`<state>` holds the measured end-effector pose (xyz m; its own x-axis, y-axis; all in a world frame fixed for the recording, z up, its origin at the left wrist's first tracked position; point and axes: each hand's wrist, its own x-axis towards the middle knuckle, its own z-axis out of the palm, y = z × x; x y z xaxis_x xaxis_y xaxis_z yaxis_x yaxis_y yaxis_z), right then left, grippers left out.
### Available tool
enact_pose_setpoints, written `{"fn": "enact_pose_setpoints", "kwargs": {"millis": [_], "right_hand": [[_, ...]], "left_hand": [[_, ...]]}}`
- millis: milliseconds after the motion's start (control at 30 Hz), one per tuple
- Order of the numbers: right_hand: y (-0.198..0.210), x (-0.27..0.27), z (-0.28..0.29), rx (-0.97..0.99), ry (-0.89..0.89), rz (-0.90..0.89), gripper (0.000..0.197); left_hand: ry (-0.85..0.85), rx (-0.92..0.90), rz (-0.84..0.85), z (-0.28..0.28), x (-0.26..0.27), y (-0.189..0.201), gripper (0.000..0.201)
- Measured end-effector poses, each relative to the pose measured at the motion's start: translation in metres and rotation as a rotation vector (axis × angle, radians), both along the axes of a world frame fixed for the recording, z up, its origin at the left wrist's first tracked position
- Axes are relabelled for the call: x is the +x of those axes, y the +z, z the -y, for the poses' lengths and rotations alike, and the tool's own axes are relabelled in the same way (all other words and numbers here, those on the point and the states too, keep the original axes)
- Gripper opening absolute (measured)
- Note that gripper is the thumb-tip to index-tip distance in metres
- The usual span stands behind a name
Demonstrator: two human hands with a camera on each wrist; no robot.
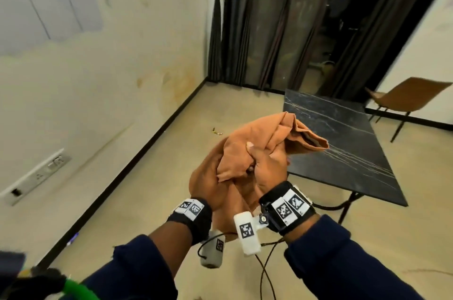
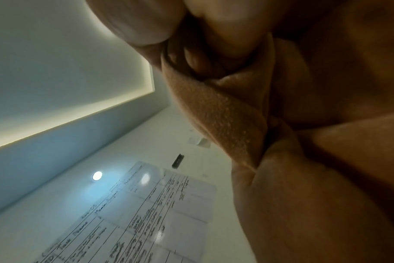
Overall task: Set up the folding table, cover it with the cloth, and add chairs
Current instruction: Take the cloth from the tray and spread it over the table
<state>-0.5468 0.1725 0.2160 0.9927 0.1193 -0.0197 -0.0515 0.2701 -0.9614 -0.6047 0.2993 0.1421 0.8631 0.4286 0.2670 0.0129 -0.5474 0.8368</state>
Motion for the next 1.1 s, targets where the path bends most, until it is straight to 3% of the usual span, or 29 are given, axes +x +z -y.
{"fn": "enact_pose_setpoints", "kwargs": {"millis": [167, 267, 533, 600, 700, 767, 833, 933, 1100], "right_hand": [[0.005, 0.093, 0.037, -0.032, -0.203, 0.048, 0.072], [0.009, 0.146, 0.066, -0.055, -0.333, 0.063, 0.066], [-0.01, 0.302, 0.153, -0.197, -0.53, 0.034, 0.082], [-0.019, 0.351, 0.18, -0.248, -0.525, 0.034, 0.082], [-0.025, 0.414, 0.219, -0.32, -0.482, 0.004, 0.081], [-0.025, 0.451, 0.246, -0.344, -0.461, -0.023, 0.079], [-0.023, 0.486, 0.27, -0.388, -0.464, -0.047, 0.073], [-0.016, 0.535, 0.298, -0.439, -0.406, -0.004, 0.065], [-0.017, 0.591, 0.314, -0.409, -0.148, -0.014, 0.074]], "left_hand": [[-0.141, 0.022, -0.107, 0.013, 0.117, 0.009, 0.05], [-0.246, 0.073, -0.133, 0.03, 0.178, 0.021, 0.049], [-0.364, 0.173, -0.121, 0.094, 0.331, 0.05, 0.041], [-0.382, 0.277, -0.133, 0.114, 0.376, 0.054, 0.043], [-0.344, 0.551, -0.312, 0.134, 0.442, 0.056, 0.034], [-0.264, 0.605, -0.432, 0.142, 0.479, 0.053, 0.026], [-0.181, 0.56, -0.477, 0.142, 0.51, 0.044, 0.015], [-0.095, 0.408, -0.404, 0.14, 0.544, 0.028, 0.012], [-0.181, 0.213, -0.335, 0.16, 0.584, -0.003, 0.023]]}}
